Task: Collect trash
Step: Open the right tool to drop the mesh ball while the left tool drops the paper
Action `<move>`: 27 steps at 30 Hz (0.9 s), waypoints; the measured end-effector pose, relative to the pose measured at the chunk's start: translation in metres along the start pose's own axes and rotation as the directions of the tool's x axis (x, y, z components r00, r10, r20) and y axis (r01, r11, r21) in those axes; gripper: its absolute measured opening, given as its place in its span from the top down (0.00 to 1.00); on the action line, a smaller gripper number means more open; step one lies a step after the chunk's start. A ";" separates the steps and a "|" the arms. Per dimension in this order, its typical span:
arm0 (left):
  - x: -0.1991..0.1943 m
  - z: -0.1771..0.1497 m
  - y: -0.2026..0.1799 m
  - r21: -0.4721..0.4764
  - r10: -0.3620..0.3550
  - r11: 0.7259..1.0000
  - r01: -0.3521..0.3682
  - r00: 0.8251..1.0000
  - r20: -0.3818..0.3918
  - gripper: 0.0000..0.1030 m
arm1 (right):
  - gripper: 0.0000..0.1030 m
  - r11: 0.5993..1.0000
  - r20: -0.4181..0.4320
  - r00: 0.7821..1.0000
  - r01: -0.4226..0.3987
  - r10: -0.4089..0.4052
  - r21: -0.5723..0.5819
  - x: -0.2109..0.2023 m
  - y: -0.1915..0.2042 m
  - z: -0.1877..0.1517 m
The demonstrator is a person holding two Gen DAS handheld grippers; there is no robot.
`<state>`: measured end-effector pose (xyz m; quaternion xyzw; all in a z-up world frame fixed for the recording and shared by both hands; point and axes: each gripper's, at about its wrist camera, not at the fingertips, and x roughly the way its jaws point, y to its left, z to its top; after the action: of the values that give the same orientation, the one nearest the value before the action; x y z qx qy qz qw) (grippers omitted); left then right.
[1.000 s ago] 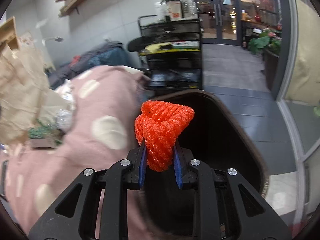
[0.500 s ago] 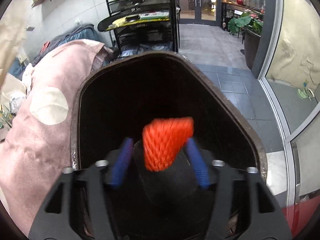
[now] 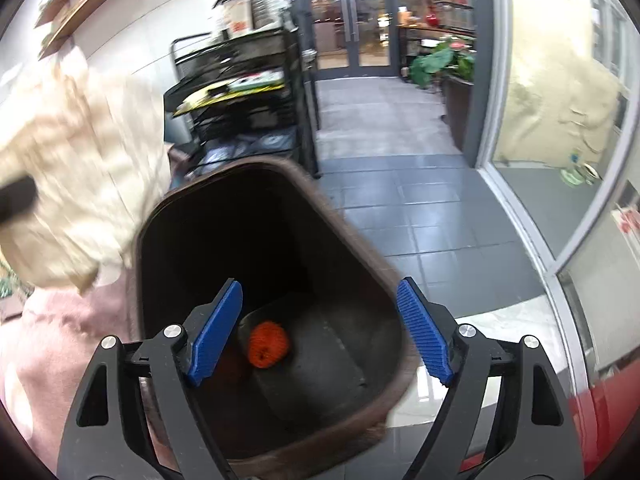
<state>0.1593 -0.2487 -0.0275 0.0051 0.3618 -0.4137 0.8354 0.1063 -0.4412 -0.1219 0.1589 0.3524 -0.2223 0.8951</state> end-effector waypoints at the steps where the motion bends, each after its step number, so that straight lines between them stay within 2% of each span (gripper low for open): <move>1: 0.006 0.000 0.000 -0.003 0.000 1.000 0.000 1.000 -0.017 0.93 | 0.21 1.000 0.004 1.000 0.015 -0.015 0.010 -0.002 -0.005 0.000; 10: 0.046 -0.008 -0.012 0.033 0.025 0.999 -0.020 0.989 -0.142 0.93 | 0.21 0.992 0.004 0.998 0.066 -0.067 0.110 -0.011 -0.049 0.006; 22: 0.085 -0.021 -0.016 0.058 0.076 0.996 -0.063 0.965 -0.250 0.93 | 0.21 0.988 0.010 0.998 0.061 -0.063 0.143 -0.019 -0.059 0.008; 24: 0.089 -0.021 -0.016 0.059 0.087 0.995 -0.074 0.961 -0.263 0.88 | 0.21 0.987 0.009 0.998 0.059 -0.061 0.150 -0.019 -0.061 0.008; 25: 0.090 -0.022 -0.017 0.063 0.091 0.995 -0.077 0.960 -0.267 0.81 | 0.20 0.987 0.008 0.998 0.060 -0.062 0.152 -0.019 -0.062 0.008; 26: 0.090 -0.022 -0.017 0.068 0.096 0.994 -0.081 0.959 -0.266 0.64 | 0.20 0.986 0.008 0.998 0.059 -0.061 0.153 -0.020 -0.062 0.007; 27: 0.089 -0.022 -0.018 0.072 0.106 0.993 -0.090 0.960 -0.259 0.52 | 0.19 0.986 0.008 0.998 0.059 -0.061 0.156 -0.019 -0.062 0.009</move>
<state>0.1688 -0.3150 -0.0928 0.1025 0.4561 -0.3779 0.7992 0.0672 -0.4923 -0.1107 0.2163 0.3329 -0.2769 0.8751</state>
